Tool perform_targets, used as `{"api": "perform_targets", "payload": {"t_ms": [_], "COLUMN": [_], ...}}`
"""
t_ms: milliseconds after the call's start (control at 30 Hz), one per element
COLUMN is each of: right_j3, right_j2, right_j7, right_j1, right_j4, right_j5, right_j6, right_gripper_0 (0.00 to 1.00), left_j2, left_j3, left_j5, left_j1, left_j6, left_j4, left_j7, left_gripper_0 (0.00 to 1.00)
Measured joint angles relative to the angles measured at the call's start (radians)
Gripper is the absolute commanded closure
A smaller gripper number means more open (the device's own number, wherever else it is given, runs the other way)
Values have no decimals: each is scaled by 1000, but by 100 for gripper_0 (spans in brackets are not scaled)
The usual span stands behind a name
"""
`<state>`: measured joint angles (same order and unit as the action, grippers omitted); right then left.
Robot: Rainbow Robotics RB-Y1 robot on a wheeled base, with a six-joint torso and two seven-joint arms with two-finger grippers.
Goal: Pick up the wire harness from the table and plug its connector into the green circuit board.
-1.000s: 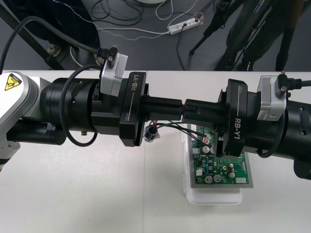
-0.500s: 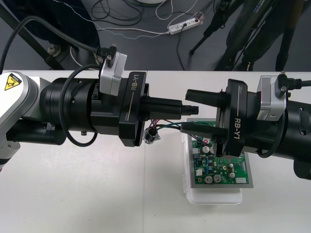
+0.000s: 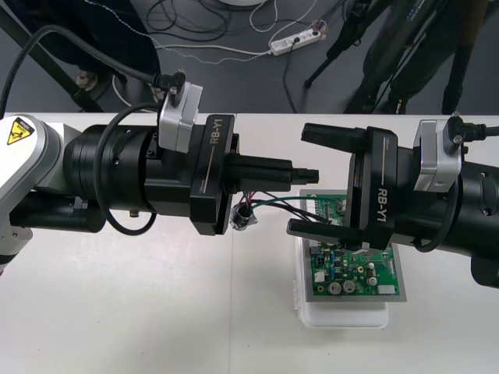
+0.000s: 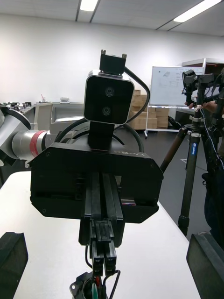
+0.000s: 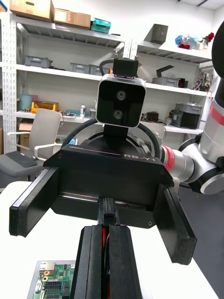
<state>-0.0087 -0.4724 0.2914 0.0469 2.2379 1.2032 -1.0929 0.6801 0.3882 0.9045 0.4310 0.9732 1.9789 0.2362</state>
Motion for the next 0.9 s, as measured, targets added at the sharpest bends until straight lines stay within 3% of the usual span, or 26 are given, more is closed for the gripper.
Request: {"api": "perform_targets", "payload": {"t_ms": [900], "right_j3": [-94], "right_j2": [-8], "right_j7": [-41], "right_j1": [0], "right_j4": [-12], "right_j5": [0], "right_j6": [-87], "right_gripper_0": [0], "left_j2": [14], "left_j3": [0], "left_j5": [-27], "left_j1": [0], "left_j6": [0], "left_j4": [0], "left_j7": [0], "left_gripper_0": [100]}}
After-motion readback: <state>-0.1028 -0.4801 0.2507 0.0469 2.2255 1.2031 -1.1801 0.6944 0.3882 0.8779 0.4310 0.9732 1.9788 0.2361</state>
